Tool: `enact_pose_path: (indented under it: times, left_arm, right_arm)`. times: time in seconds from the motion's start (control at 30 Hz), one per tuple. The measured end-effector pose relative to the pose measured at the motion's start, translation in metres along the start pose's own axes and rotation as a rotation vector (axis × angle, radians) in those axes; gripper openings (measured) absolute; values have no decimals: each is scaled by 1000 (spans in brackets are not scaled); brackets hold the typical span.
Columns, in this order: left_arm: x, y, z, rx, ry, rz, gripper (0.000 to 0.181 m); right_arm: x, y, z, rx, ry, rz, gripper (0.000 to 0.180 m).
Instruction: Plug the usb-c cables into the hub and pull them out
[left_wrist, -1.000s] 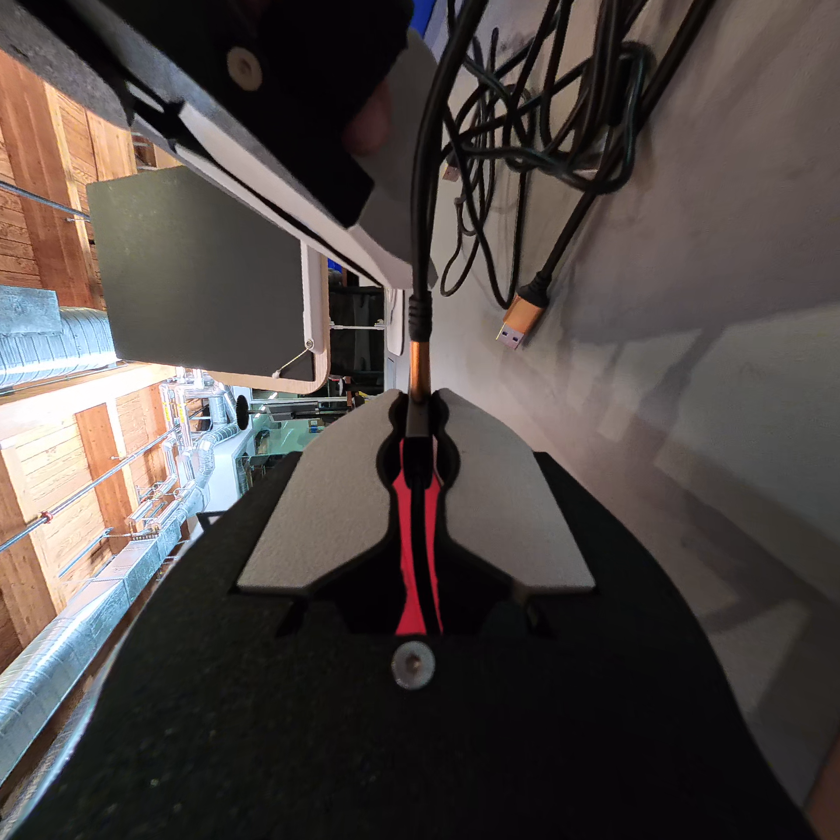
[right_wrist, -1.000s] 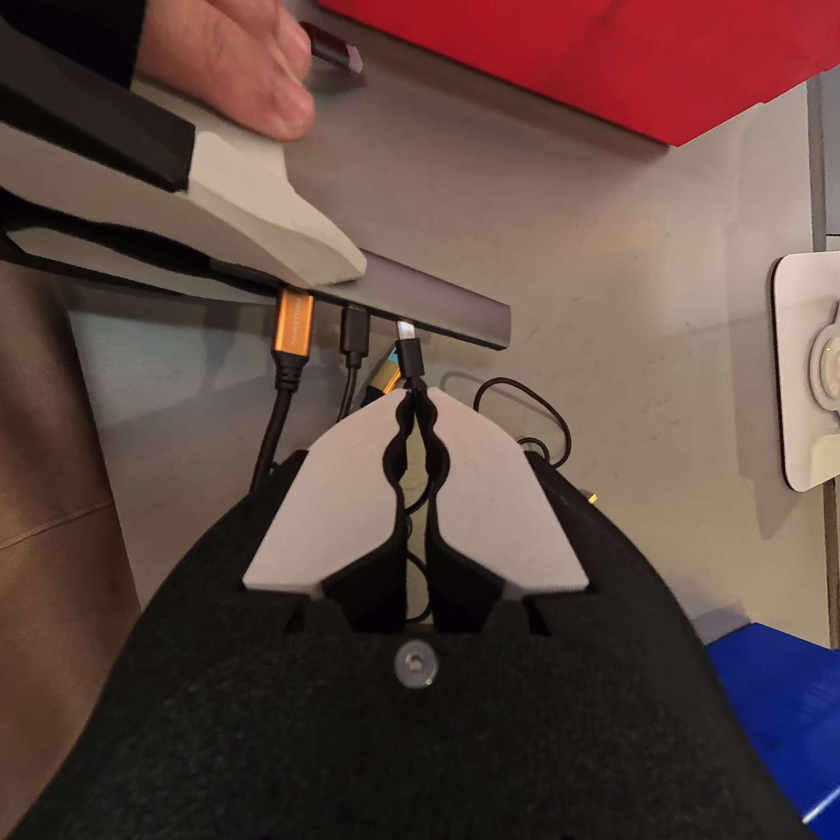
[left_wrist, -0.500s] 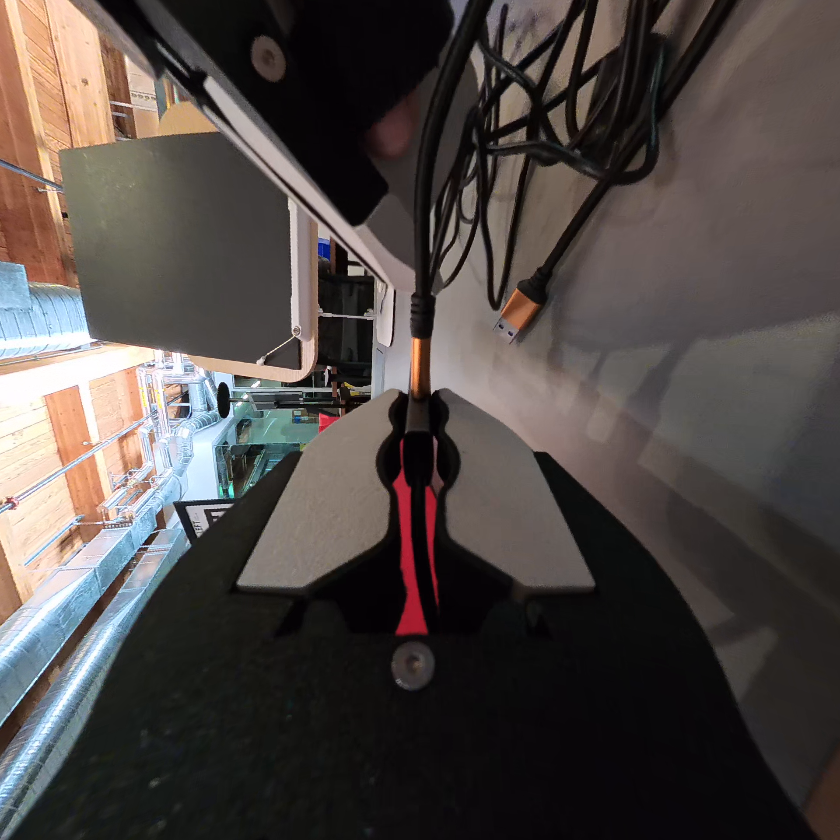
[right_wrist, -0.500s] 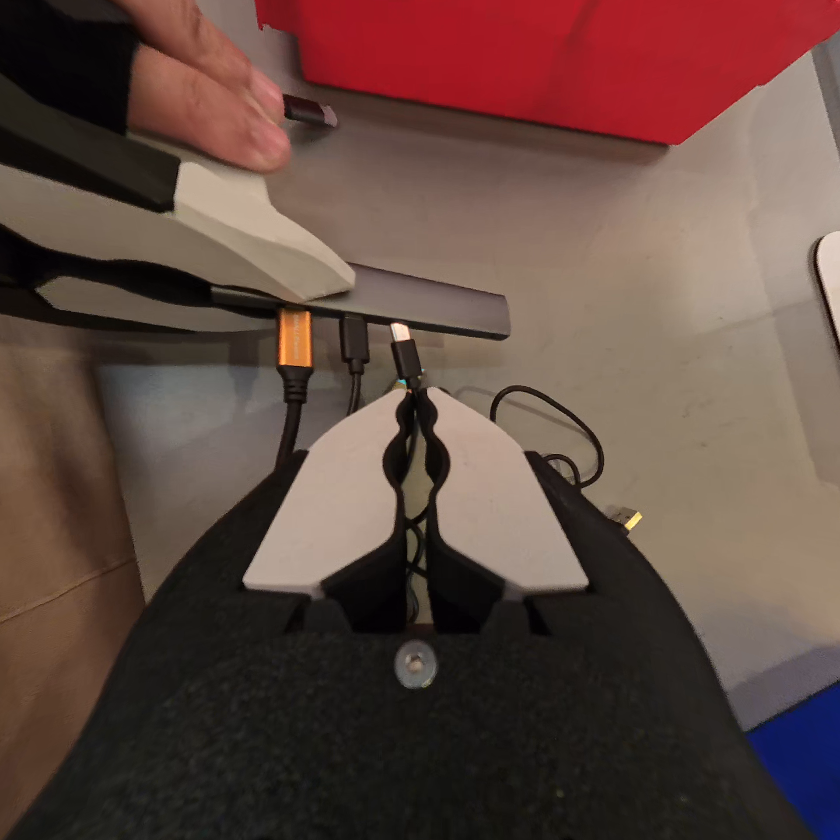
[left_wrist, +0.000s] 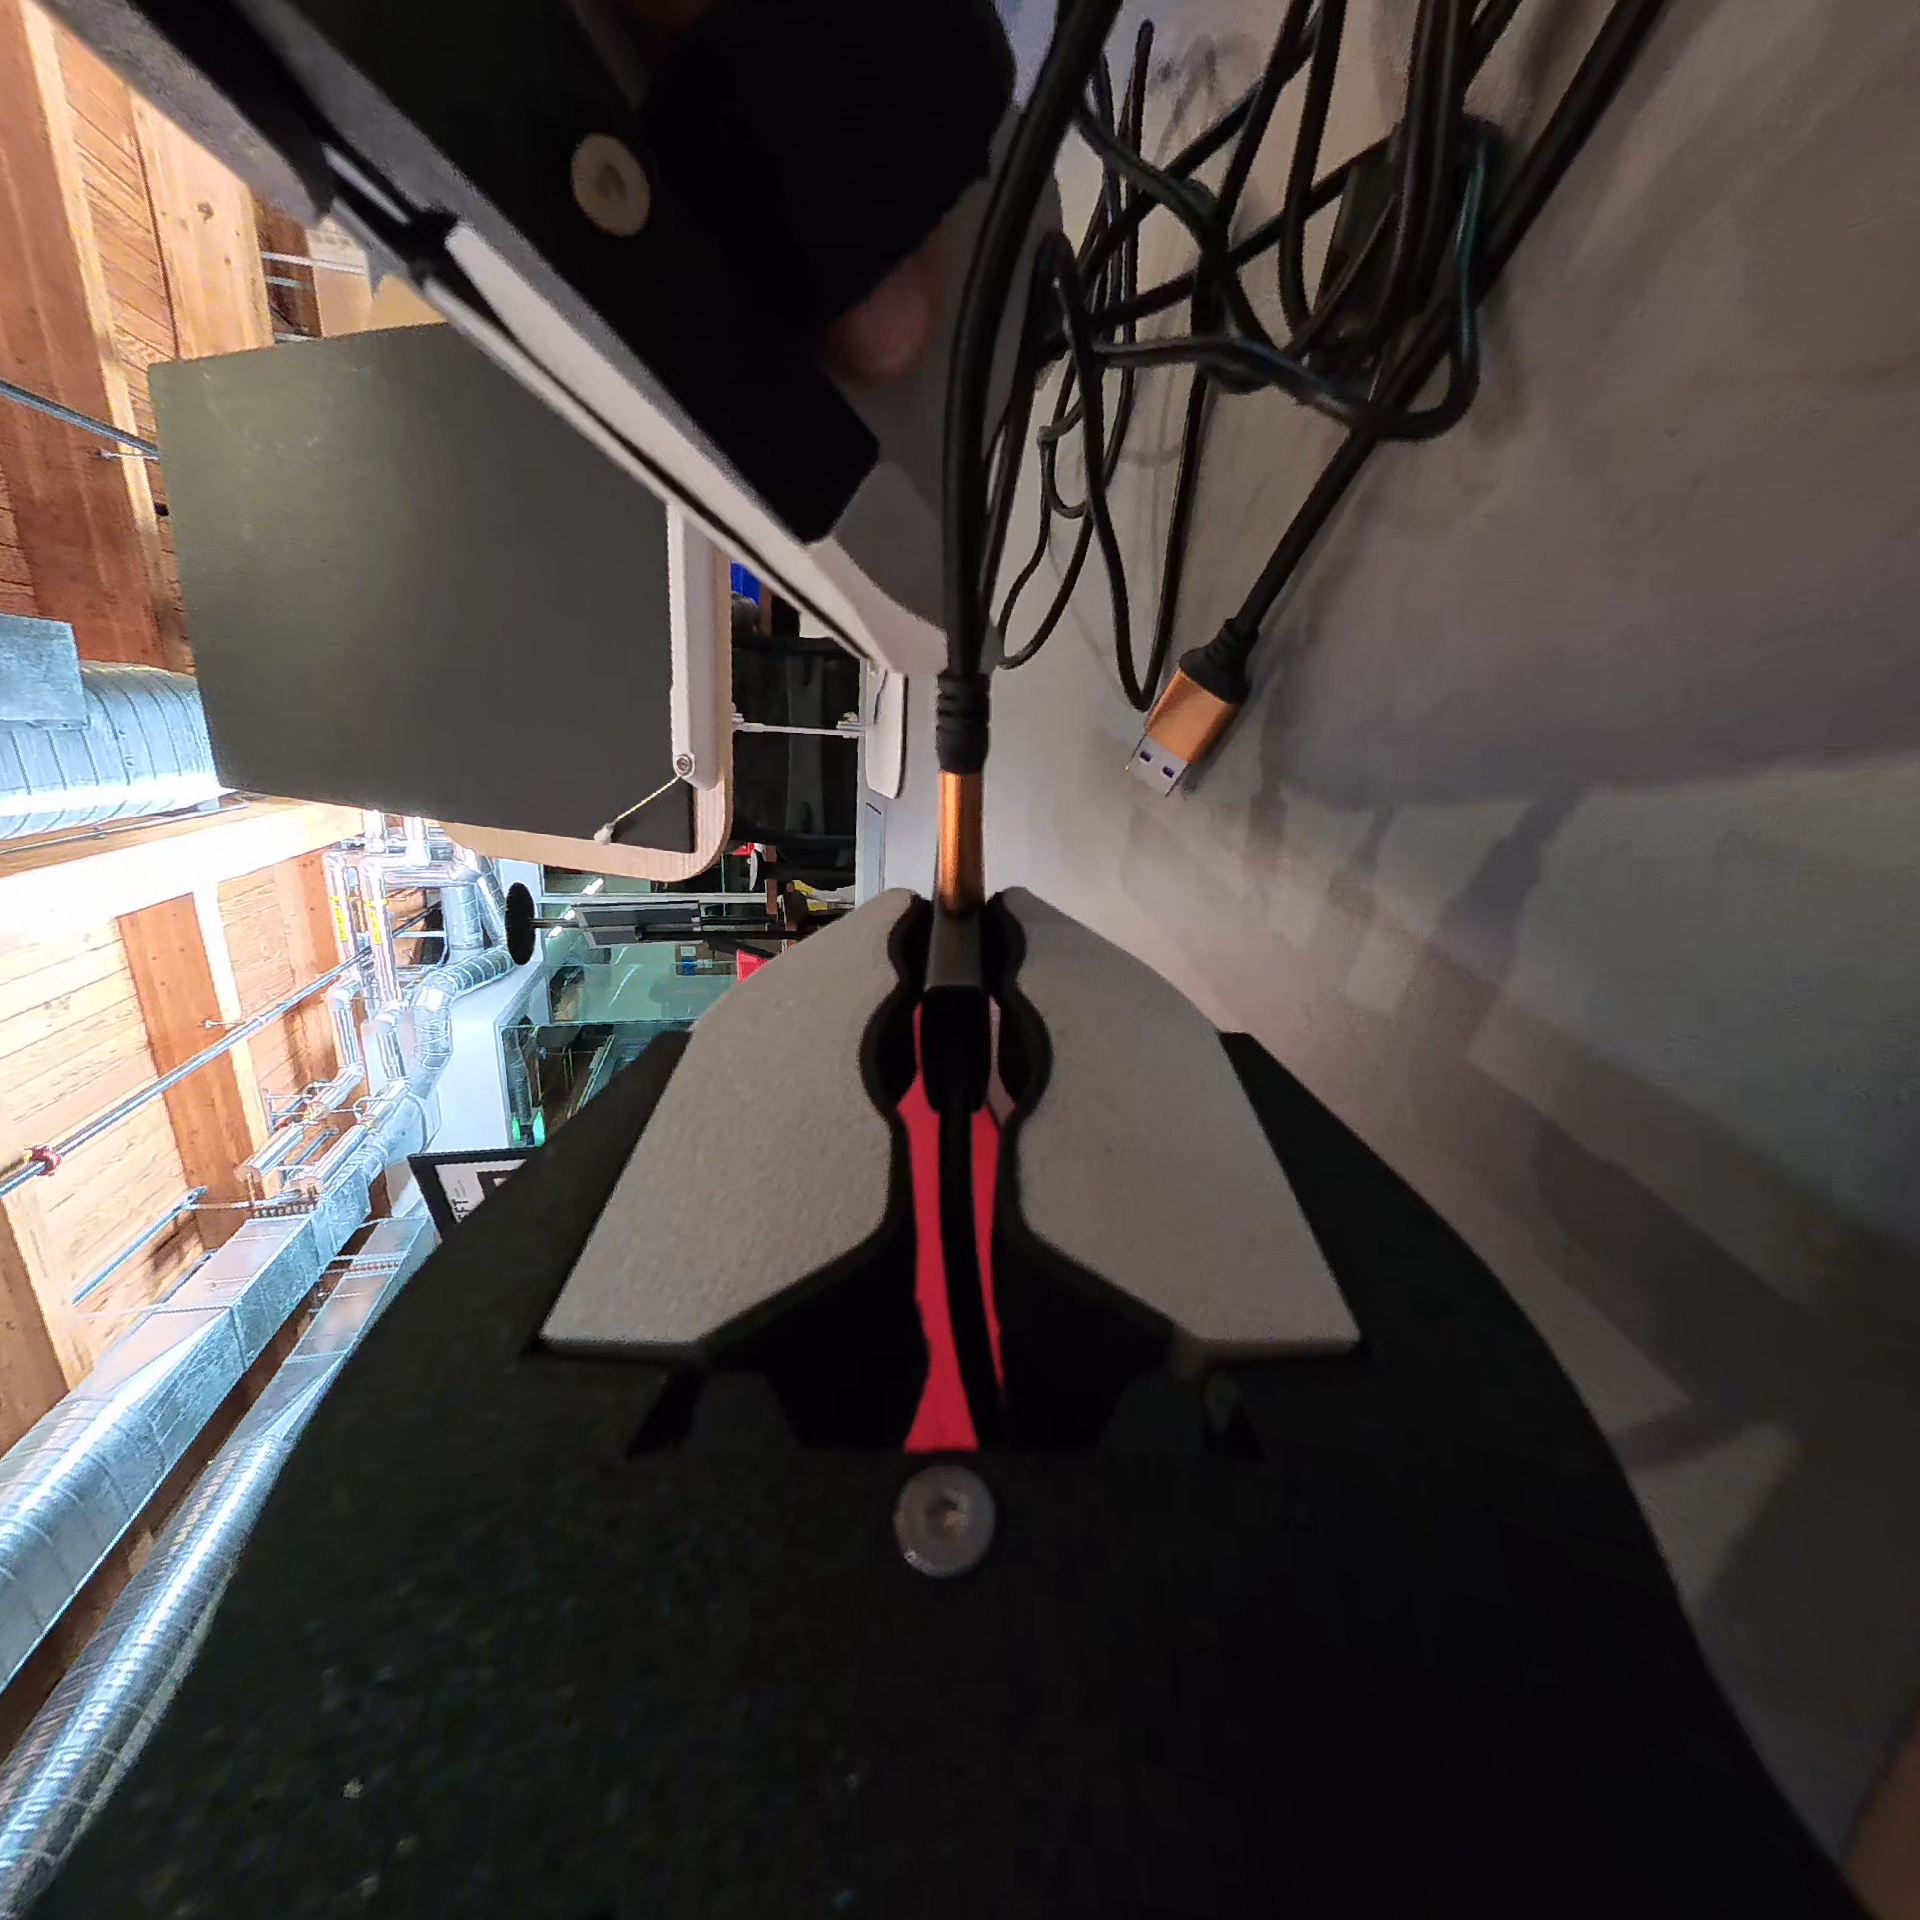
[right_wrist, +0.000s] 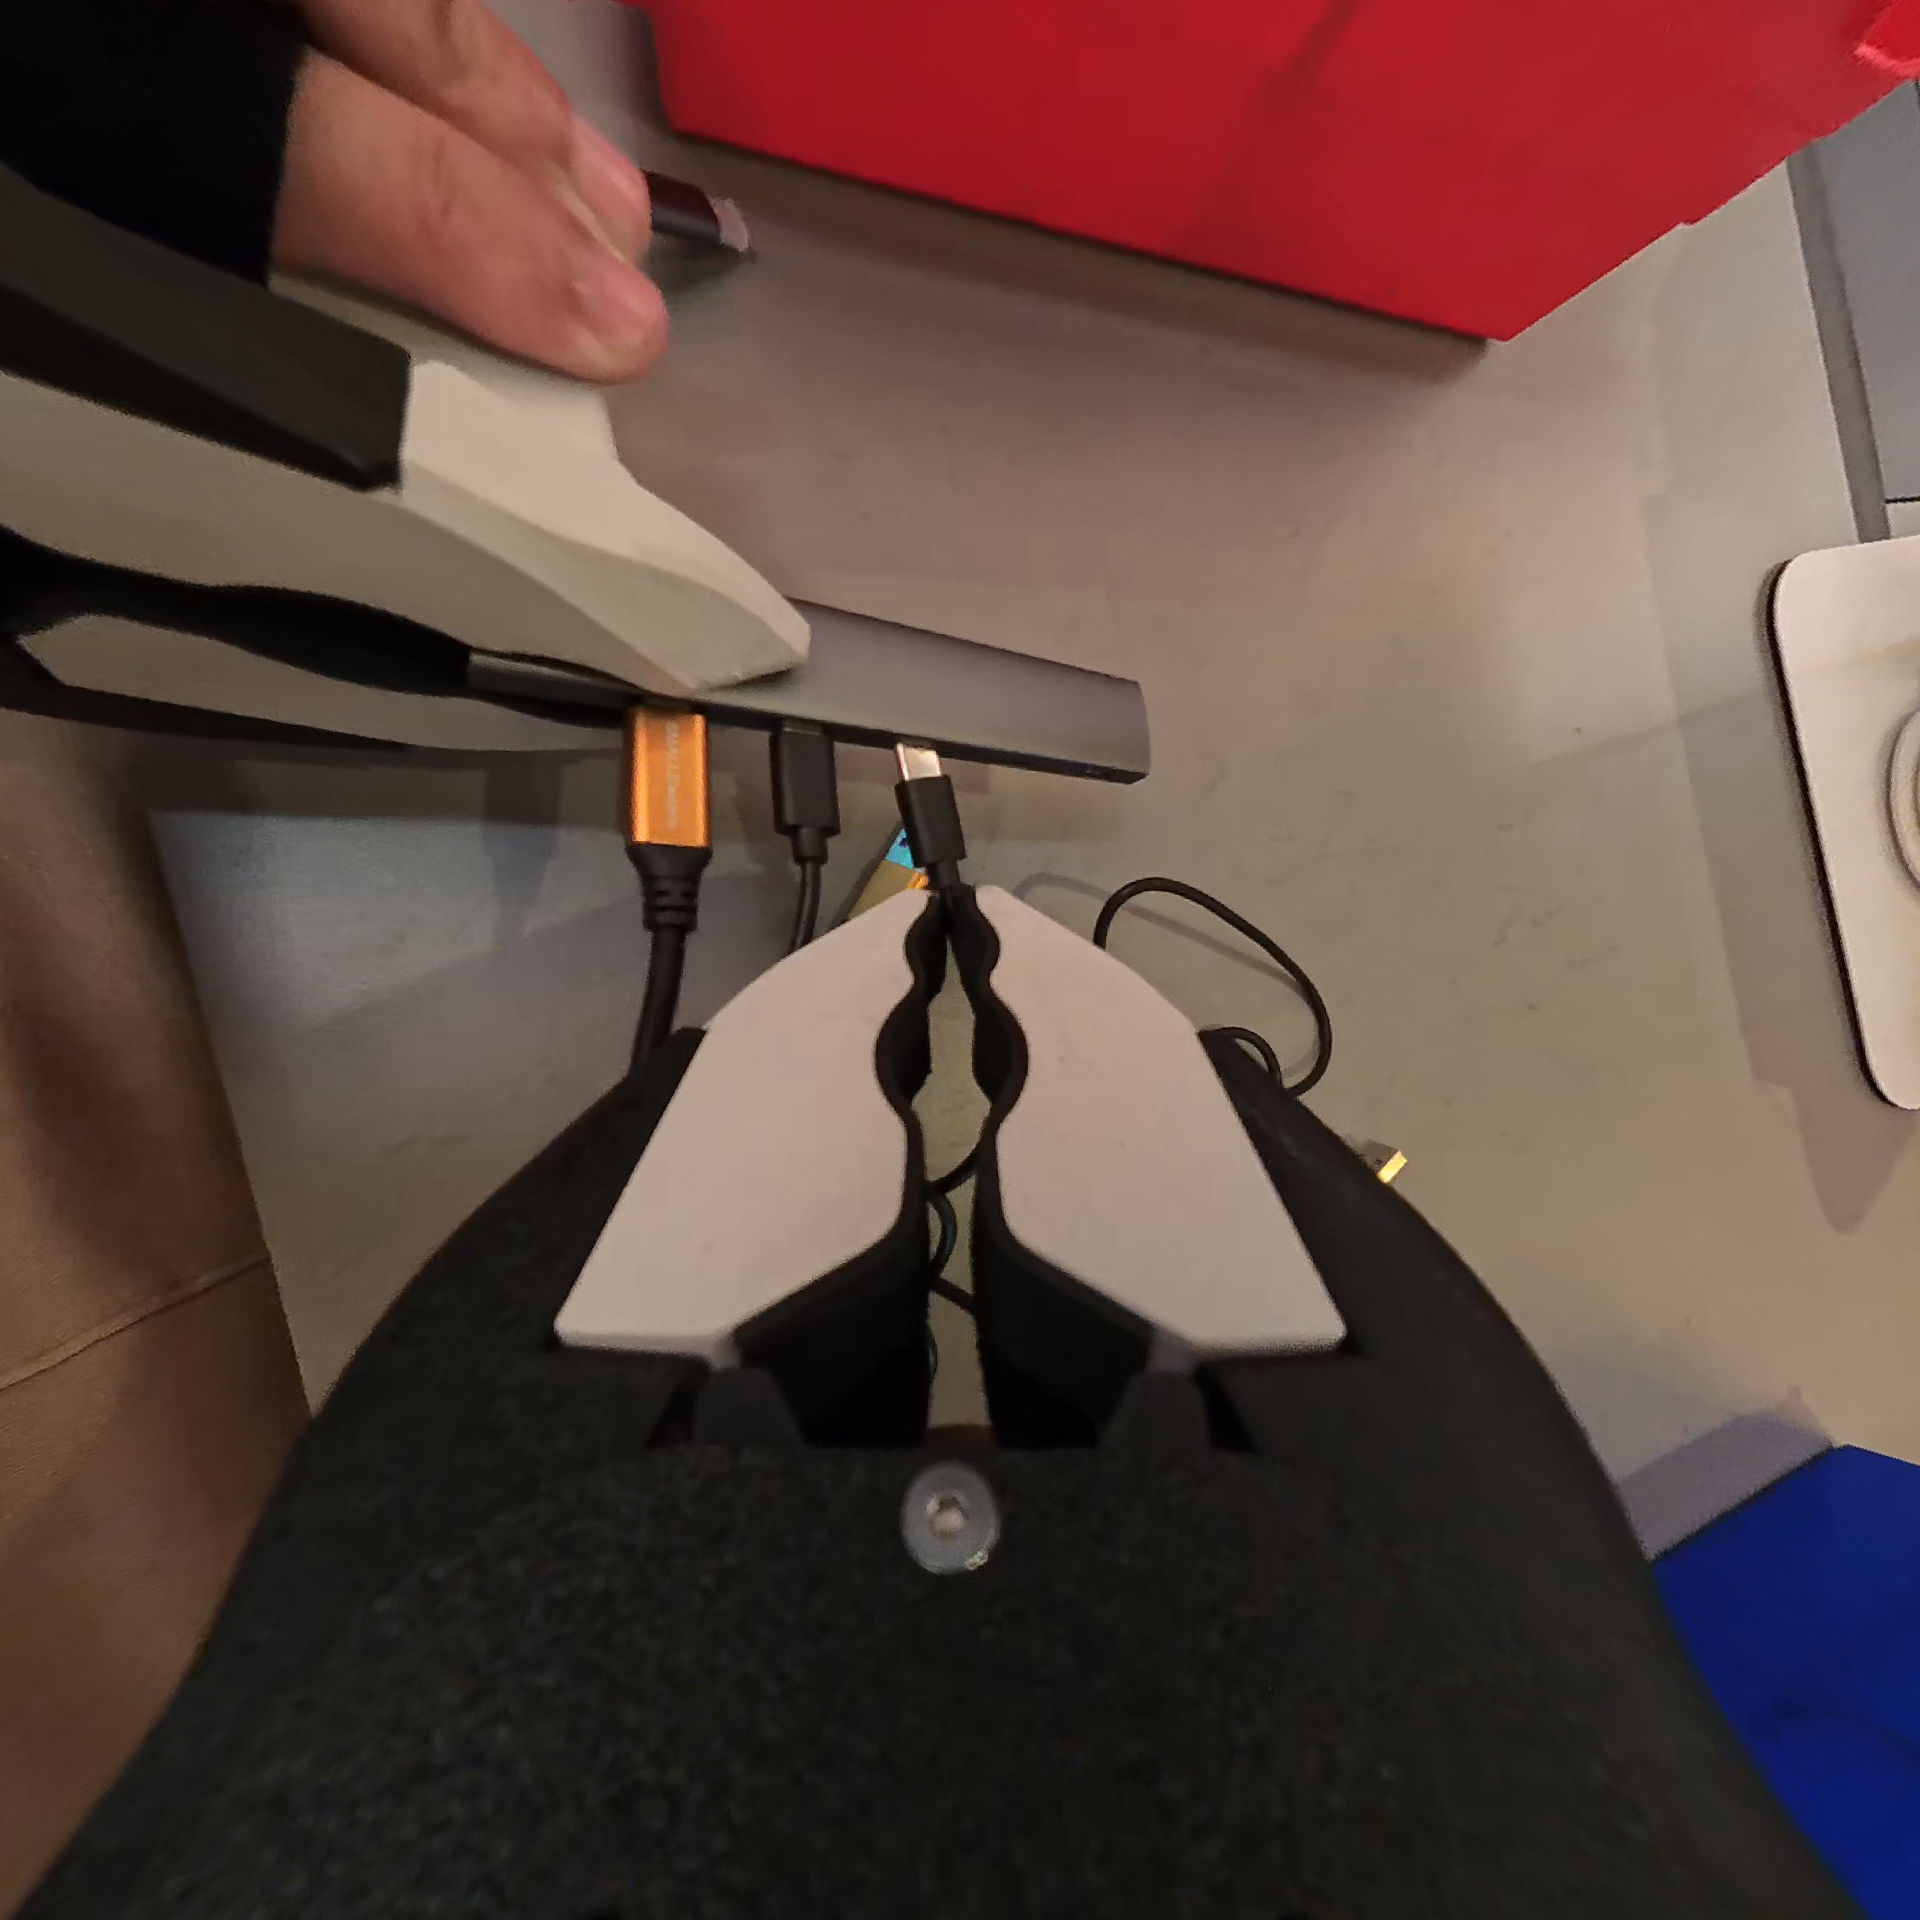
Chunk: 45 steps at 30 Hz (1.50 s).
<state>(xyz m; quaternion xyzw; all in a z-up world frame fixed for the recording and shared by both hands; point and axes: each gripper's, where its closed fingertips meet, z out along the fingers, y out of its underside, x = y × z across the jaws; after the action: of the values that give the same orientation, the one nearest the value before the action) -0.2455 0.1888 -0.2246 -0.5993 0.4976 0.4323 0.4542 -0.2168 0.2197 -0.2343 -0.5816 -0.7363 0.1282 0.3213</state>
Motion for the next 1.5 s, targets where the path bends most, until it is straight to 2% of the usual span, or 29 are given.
enact_pose_path:
  times: [0.17, 0.33, 0.5, 0.57, 0.67, 0.77, 0.93, 1.13, 1.37, 1.5]
  left_arm:
    - [1, -1, 0, -2, 2, 6, 9]
    - [-1, 0, 0, 3, -5, -3, 9]
    - [-3, 1, 0, 7, -10, -39, 9]
    - [-6, -1, -1, 15, -20, -42, 9]
    - [-8, -5, -3, 37, -37, -39, 9]
    - [-11, -6, -5, 59, -40, -71, 9]
    - [-8, -5, -3, 97, -19, -155, 9]
    - [-8, 1, 3, 72, -32, -143, 9]
    - [-10, 8, 9, 13, -7, -185, 9]
    - [-10, 11, 9, 14, -1, -207, 9]
  right_arm:
    - [-3, -3, -1, -7, 18, -28, 1]
    - [-4, -6, 1, 49, -29, 31, 2]
    - [-3, -9, 2, 201, -137, 169, 5]
    - [-3, -8, 6, 244, -200, 244, 15]
    - [-8, -13, 4, 353, -305, 317, 7]
    - [-9, -16, -1, 424, -336, 333, 6]
    - [-10, -12, 0, 362, -268, 222, 4]
    - [-17, -14, -2, 340, -267, 165, 3]
    - [-10, -20, 1, 377, -215, 245, 3]
    - [-12, -24, 2, 411, -215, 265, 9]
